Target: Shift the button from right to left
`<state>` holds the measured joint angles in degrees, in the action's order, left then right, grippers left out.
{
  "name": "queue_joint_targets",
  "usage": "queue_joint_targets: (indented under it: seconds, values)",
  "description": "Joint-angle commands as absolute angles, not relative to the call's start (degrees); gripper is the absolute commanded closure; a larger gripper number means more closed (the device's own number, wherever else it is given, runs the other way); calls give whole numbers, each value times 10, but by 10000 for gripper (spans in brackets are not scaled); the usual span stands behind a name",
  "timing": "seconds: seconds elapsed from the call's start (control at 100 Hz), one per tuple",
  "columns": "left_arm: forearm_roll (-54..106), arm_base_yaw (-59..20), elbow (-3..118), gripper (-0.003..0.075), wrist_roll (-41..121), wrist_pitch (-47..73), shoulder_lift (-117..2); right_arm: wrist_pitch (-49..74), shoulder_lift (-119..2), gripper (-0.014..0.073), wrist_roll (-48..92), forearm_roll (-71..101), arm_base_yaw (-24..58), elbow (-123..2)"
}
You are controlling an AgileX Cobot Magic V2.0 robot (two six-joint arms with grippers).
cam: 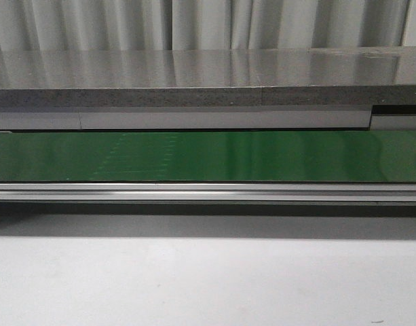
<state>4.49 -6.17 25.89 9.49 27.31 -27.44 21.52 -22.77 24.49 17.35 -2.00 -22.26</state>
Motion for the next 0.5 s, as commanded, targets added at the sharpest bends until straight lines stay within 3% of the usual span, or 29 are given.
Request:
queue_joint_targets:
  seconds: [0.0, 0.08, 0.49]
  values:
    - [53, -66, 274, 592, 93, 232, -276, 172, -229, 662, 249, 180, -19, -238]
    - [53, -66, 274, 715, 93, 228, -276, 172, -229, 662, 249, 180, -19, -238]
    - [53, -66, 274, 715, 93, 226, -276, 172, -229, 662, 249, 180, -19, -238]
